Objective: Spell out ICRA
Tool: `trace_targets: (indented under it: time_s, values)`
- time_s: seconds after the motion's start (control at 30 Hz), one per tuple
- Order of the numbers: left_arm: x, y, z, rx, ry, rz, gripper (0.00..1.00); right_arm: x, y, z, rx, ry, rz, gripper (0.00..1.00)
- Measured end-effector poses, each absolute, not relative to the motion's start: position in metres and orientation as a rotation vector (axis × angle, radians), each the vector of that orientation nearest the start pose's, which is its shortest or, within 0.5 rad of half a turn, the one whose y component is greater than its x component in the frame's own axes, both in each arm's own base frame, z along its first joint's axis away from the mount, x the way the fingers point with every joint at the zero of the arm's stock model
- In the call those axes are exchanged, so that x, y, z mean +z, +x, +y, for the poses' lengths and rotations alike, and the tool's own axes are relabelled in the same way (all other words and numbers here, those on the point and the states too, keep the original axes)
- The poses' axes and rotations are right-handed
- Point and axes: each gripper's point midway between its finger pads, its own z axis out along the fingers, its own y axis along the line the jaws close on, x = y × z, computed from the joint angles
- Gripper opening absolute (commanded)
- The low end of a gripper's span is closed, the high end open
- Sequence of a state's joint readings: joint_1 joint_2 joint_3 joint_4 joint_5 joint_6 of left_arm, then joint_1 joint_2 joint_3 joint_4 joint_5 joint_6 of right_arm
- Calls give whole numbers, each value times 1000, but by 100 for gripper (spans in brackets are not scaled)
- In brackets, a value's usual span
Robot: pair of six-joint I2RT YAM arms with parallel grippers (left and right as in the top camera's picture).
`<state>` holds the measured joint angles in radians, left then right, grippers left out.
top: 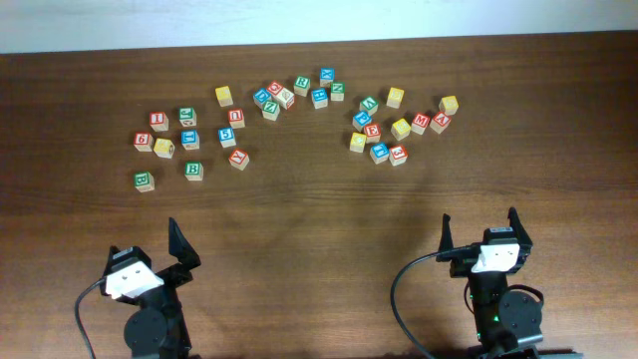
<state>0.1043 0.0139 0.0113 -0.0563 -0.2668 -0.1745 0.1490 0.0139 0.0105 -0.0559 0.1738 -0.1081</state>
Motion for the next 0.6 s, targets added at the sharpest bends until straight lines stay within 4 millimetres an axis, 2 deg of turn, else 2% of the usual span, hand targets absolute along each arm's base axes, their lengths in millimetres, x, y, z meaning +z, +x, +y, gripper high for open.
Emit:
trace_targets:
  time_s: [0.6]
  values:
    - [162, 236, 65, 146, -410, 1577, 99, 162, 246, 7, -110, -76, 1629, 98]
